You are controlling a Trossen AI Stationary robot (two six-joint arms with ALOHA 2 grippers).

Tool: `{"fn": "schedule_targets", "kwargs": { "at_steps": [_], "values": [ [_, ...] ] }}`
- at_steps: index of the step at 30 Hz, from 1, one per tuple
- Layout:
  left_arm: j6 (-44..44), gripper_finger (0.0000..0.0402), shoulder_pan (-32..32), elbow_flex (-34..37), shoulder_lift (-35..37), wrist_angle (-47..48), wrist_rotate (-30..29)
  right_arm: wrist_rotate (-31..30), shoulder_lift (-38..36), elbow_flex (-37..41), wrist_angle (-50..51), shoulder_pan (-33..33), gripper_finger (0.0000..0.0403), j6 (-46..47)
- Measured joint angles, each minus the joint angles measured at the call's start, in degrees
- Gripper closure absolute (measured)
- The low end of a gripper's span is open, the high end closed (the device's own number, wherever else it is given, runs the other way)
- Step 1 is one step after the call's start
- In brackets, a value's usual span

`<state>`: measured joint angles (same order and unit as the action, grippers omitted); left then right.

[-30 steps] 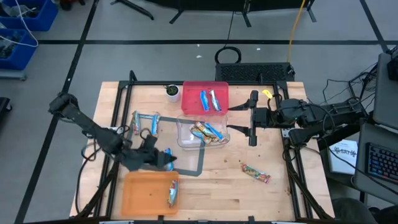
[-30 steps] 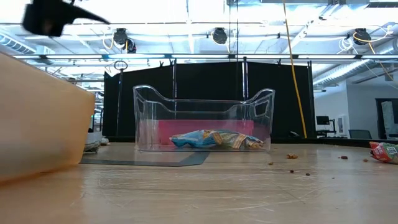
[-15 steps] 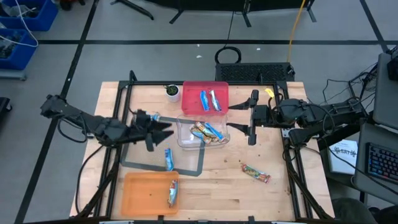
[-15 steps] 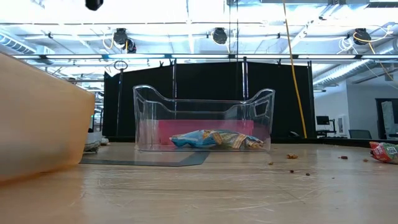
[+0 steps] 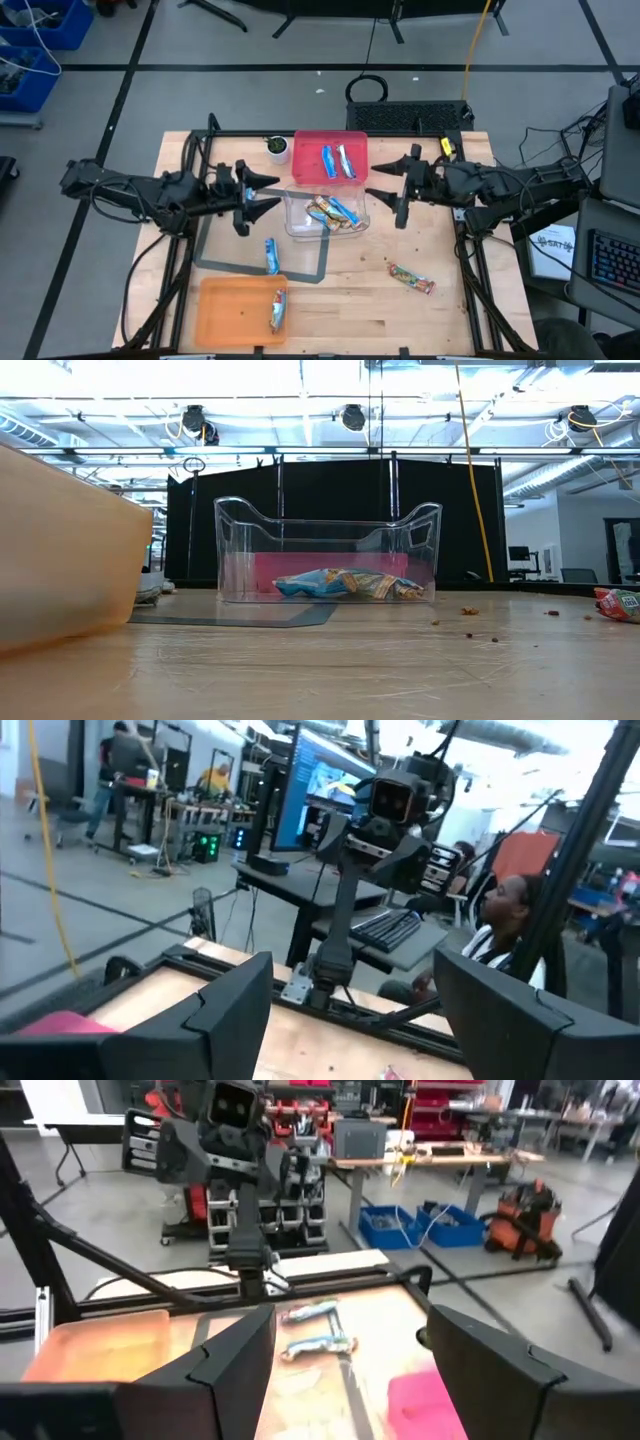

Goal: Pick and place Granola Bars by type
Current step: Put the right red granola bar into the orange bin

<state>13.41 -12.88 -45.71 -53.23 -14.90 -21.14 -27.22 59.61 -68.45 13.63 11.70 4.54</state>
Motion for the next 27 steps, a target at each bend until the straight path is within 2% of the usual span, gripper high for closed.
{"fn": "schedule_targets", "kwargs": {
  "at_steps": [7,13,17,27],
  "values": [
    [-7.5,0.0123,1.6,0.0,0.0,0.2,0.3,1.2,-0.2,0.0,5.6,0.0,0.0149,4.8],
    [-5.9,0.0123,3.8,0.0,0.0,1.2,4.8,6.5,-0.4,-3.3,16.1,0.7,0.0149,10.7],
    [-3.5,0.0123,5.4,0.0,0.0,3.7,6.2,6.5,-0.4,-6.2,25.4,2.6,0.0149,14.2],
    [-2.1,0.0124,6.3,0.0,0.0,6.2,6.3,6.6,-0.4,-11.8,40.3,6.0,0.0149,19.2]
  ]
}}
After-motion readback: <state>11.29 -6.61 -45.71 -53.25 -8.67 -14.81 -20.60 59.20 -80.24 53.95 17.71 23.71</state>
